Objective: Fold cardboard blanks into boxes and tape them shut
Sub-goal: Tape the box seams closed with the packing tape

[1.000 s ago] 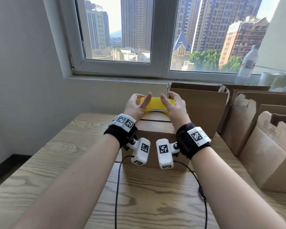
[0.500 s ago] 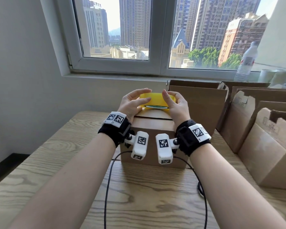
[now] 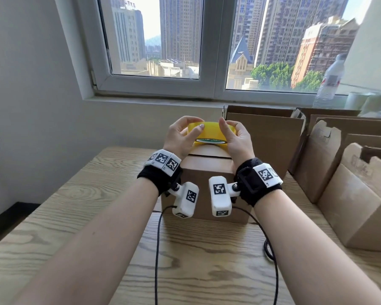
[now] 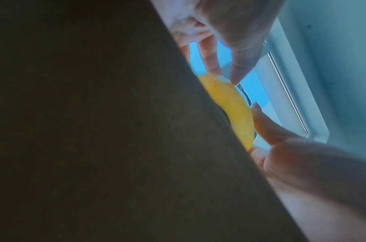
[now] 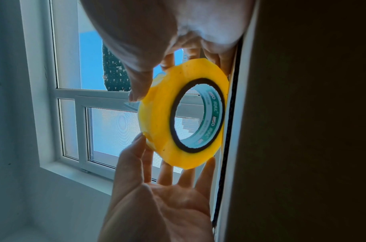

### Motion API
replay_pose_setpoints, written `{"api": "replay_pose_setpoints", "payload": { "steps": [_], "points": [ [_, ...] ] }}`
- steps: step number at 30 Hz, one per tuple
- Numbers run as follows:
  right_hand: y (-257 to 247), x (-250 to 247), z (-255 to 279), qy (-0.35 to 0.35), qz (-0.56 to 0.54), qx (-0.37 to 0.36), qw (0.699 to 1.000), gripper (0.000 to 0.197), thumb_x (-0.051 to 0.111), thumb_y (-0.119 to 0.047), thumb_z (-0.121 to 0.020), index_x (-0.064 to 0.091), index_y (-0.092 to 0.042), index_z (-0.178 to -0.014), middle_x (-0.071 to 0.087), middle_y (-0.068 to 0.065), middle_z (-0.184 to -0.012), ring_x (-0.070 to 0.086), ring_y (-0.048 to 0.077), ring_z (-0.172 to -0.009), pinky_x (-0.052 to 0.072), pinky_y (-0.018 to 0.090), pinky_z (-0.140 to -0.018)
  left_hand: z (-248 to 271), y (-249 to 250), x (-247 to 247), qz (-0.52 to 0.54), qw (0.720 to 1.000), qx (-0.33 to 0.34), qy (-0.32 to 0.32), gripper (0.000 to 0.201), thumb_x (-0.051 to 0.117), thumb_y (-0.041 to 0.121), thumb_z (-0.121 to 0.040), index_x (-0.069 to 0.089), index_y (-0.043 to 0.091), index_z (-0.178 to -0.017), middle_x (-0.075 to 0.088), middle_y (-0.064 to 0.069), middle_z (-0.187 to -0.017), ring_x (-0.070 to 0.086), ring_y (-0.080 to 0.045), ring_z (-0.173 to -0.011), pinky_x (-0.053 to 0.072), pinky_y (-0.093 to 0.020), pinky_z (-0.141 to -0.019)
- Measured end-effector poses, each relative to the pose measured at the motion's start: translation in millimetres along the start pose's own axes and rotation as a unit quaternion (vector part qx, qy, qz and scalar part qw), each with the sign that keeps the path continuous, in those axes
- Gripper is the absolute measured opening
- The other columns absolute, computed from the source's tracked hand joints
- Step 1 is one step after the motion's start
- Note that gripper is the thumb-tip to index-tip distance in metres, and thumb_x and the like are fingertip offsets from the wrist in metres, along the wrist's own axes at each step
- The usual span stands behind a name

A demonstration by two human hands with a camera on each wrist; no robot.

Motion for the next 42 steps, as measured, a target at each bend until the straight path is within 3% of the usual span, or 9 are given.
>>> {"api": "replay_pose_setpoints", "payload": {
  "steps": [3, 7, 12, 19, 24, 29, 32, 36, 42],
  "points": [
    [2, -1, -2, 0.001, -0.001, -0.003, 1.0, 0.018, 0.069, -0.043, -0.089, 0.062, -0.027, -0.092, 0.062, 0.012, -0.107, 0.061, 0.018, -0.093, 0.054, 0.035, -0.085, -1, -6, 2, -0.109, 0.991, 0.081, -0.014, 0.024, 0.052, 0.046, -0.087, 0.057, 0.026, -0.098, 0.063, 0.001, -0.097, 0.06, -0.016, -0.084, 0.051, -0.03, -0.072],
    [4, 0, -3, 0.001, 0.005, 0.0, 1.0, 0.028, 0.071, -0.055, -0.083, 0.063, -0.03, -0.093, 0.06, 0.019, -0.121, 0.063, 0.028, -0.105, 0.056, 0.041, -0.09, 1, -11, 7, -0.206, 0.967, 0.148, -0.027, 0.046, 0.032, 0.049, -0.091, 0.05, 0.012, -0.112, 0.055, -0.007, -0.107, 0.051, -0.016, -0.09, 0.039, -0.024, -0.075],
    [3, 1, -2, 0.0, 0.004, 0.005, 1.0, 0.035, 0.07, -0.06, -0.079, 0.063, -0.03, -0.095, 0.058, 0.02, -0.124, 0.063, 0.032, -0.109, 0.056, 0.043, -0.091, -1, -12, 6, -0.209, 0.968, 0.135, -0.034, 0.032, 0.033, 0.028, -0.095, 0.049, 0.008, -0.115, 0.053, -0.011, -0.11, 0.049, -0.018, -0.092, 0.037, -0.027, -0.077],
    [3, -1, -2, -0.002, -0.004, 0.004, 1.0, 0.025, 0.069, -0.051, -0.086, 0.062, -0.028, -0.094, 0.058, 0.021, -0.123, 0.062, 0.027, -0.103, 0.056, 0.033, -0.083, 0, -14, 7, -0.228, 0.964, 0.134, -0.035, 0.027, 0.036, 0.031, -0.101, 0.047, 0.011, -0.115, 0.052, -0.007, -0.11, 0.05, -0.016, -0.09, 0.038, -0.024, -0.075],
    [3, -2, -2, 0.0, -0.016, 0.011, 1.0, 0.023, 0.069, -0.048, -0.088, 0.061, -0.028, -0.095, 0.061, 0.017, -0.116, 0.063, 0.025, -0.099, 0.056, 0.038, -0.086, 0, -14, 8, -0.221, 0.965, 0.139, -0.035, 0.027, 0.033, 0.027, -0.1, 0.047, 0.01, -0.115, 0.052, -0.008, -0.11, 0.049, -0.017, -0.09, 0.037, -0.018, -0.072],
    [4, -1, -3, -0.003, -0.012, 0.015, 1.0, 0.025, 0.069, -0.051, -0.086, 0.061, -0.029, -0.095, 0.06, 0.02, -0.12, 0.063, 0.031, -0.106, 0.056, 0.043, -0.091, 0, -12, 7, -0.207, 0.969, 0.134, -0.029, 0.031, 0.031, 0.024, -0.096, 0.05, 0.009, -0.115, 0.053, -0.01, -0.111, 0.048, -0.017, -0.091, 0.037, -0.023, -0.075],
    [4, -2, -3, -0.006, -0.014, 0.016, 1.0, 0.024, 0.068, -0.048, -0.088, 0.061, -0.027, -0.096, 0.06, 0.012, -0.109, 0.062, 0.023, -0.098, 0.055, 0.045, -0.093, 0, -12, 6, -0.196, 0.973, 0.124, -0.024, 0.034, 0.03, 0.022, -0.092, 0.052, 0.009, -0.115, 0.055, -0.01, -0.112, 0.049, -0.018, -0.093, 0.036, -0.025, -0.077],
    [4, -3, -3, -0.01, -0.019, 0.021, 1.0, 0.025, 0.068, -0.049, -0.087, 0.061, -0.027, -0.097, 0.061, 0.015, -0.112, 0.062, 0.022, -0.097, 0.056, 0.045, -0.092, 2, -8, 7, -0.193, 0.975, 0.107, -0.042, 0.034, 0.037, 0.032, -0.089, 0.049, 0.013, -0.115, 0.053, -0.008, -0.114, 0.05, -0.019, -0.097, 0.038, -0.026, -0.078],
    [4, -3, -2, -0.012, -0.021, 0.023, 0.999, 0.032, 0.07, -0.055, -0.083, 0.062, -0.029, -0.099, 0.061, 0.018, -0.12, 0.063, 0.025, -0.101, 0.055, 0.046, -0.094, 5, -3, 9, -0.191, 0.976, 0.092, -0.056, 0.048, 0.037, 0.053, -0.074, 0.042, 0.022, -0.111, 0.05, -0.005, -0.113, 0.049, -0.016, -0.097, 0.038, -0.019, -0.075]
  ]
}}
Point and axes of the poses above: each hand's wrist, its own z-axis away from the middle knuckle, its own x-axis out of the palm, y = z × x, the point moved 2 cm from there along -z, towards the middle knuckle
